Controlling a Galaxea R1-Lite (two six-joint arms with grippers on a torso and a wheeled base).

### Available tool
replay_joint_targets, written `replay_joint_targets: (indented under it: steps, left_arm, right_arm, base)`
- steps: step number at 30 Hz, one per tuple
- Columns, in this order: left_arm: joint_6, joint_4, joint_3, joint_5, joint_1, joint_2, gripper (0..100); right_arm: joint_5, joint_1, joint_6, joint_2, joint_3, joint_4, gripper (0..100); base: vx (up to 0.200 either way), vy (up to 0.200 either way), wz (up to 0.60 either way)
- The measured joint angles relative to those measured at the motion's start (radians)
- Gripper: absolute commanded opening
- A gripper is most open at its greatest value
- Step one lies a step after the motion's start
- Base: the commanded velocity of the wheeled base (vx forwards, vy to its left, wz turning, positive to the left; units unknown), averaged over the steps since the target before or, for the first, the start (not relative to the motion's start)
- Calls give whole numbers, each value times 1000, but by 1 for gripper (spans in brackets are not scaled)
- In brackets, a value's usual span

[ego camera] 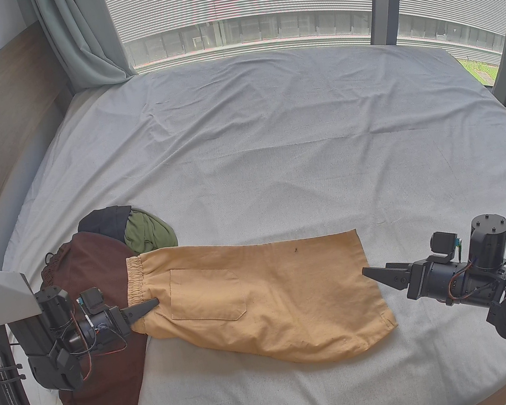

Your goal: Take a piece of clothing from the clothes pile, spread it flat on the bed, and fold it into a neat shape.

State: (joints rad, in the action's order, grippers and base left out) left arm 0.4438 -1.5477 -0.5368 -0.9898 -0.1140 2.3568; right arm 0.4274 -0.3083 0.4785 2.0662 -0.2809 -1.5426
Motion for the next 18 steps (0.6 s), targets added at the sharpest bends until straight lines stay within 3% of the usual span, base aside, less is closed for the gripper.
replay_joint_targets:
  steps: [8,18]
  left_arm:
    - [-14,-1,4,1,10,-6,0]
    - [-21,-2,19,14,84,-36,0]
  right_arm:
    - [0,0,0,0,0,0,100]
    - [0,1,0,0,-1,0,100]
  base:
    - [0,0,0]
    - [0,0,0]
